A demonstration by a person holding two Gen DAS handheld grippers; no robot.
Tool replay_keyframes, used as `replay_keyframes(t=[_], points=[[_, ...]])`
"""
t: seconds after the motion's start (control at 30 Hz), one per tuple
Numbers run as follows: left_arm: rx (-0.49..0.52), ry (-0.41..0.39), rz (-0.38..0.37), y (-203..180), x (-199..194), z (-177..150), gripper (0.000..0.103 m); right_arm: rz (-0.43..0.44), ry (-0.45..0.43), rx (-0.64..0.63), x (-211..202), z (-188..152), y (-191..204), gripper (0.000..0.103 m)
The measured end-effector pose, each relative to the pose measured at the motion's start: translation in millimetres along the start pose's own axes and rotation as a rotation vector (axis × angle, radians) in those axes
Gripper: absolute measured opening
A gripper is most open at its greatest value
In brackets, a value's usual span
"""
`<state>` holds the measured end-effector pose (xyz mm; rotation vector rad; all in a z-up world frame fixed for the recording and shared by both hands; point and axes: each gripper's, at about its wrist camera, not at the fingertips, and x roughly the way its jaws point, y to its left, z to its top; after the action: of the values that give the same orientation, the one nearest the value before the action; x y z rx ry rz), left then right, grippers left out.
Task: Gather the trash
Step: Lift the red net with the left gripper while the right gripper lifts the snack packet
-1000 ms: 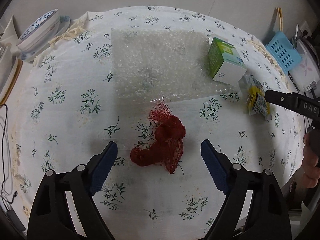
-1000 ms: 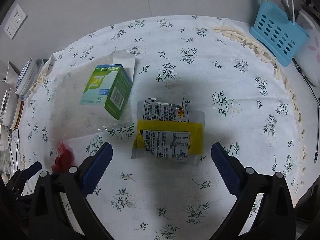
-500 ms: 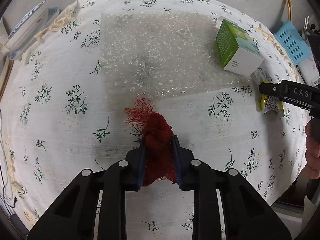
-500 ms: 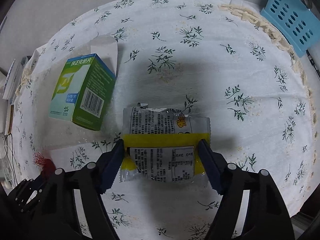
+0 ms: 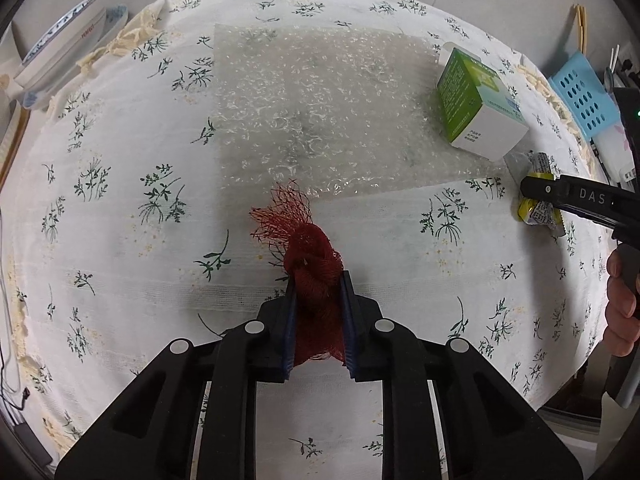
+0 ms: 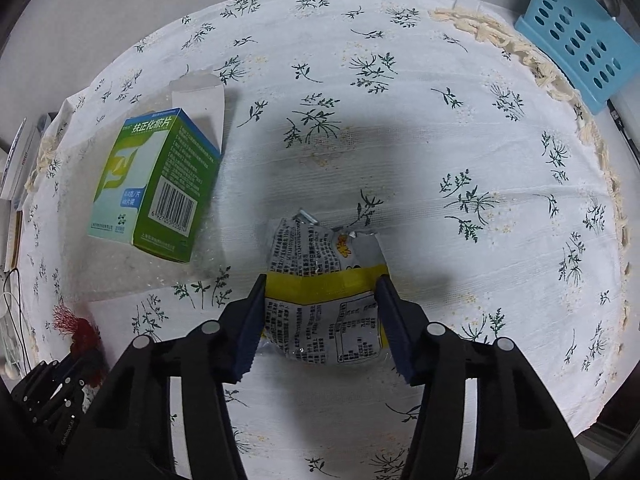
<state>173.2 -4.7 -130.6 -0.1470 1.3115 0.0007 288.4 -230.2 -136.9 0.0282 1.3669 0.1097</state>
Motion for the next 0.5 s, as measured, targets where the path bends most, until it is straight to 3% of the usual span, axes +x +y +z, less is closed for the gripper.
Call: replay_keyframes(t=[0.5], points=[[0.000,-0.023,0.004,3,-14,-2,0.018,-0.022,-0.034,-0.032,-2,-6,7,0.032]])
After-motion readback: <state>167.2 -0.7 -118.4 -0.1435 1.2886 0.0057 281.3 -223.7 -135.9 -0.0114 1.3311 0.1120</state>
